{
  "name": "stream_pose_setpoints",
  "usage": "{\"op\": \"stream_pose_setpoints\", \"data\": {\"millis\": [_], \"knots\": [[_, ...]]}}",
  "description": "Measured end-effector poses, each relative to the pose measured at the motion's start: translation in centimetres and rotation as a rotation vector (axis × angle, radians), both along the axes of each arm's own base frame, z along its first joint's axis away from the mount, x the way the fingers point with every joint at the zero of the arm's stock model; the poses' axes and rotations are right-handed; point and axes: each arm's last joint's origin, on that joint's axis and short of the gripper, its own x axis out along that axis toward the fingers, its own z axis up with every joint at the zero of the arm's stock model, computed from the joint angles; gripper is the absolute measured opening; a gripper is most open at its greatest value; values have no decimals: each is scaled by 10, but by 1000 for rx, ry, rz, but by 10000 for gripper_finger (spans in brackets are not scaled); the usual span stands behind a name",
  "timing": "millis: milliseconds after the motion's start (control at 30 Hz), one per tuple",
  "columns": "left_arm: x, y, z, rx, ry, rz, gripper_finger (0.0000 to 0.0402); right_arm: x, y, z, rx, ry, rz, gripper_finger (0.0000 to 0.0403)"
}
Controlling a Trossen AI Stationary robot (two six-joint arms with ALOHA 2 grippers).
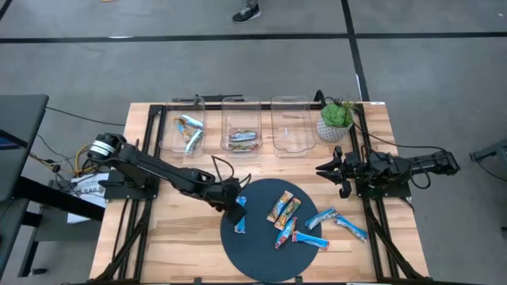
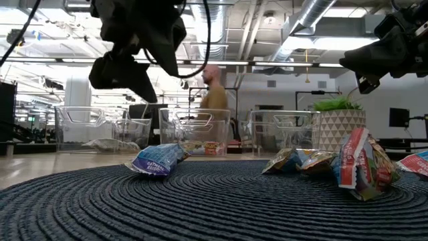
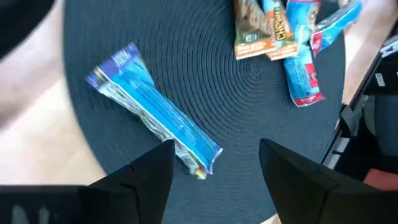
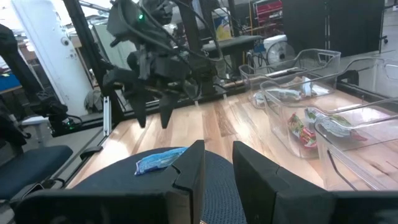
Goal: Pick and place Granola Bars by type
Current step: Put the blue granola bar into the right transparent bin
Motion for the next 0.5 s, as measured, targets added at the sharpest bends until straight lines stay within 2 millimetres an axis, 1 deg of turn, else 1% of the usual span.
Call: {"op": "stream_pose_setpoints", "data": {"millis": [133, 233, 367, 500], "knots": [[4, -1, -11, -31, 67, 52, 227, 0, 0, 0, 0, 0, 0, 77], [2, 1, -17, -33, 128, 99, 227, 0, 0, 0, 0, 0, 0, 77], [4, 4, -23, -37, 156, 130, 227, 0, 0, 0, 0, 1, 0, 77], [12, 6, -31, -46, 178, 140, 227, 0, 0, 0, 0, 2, 0, 77]]}}
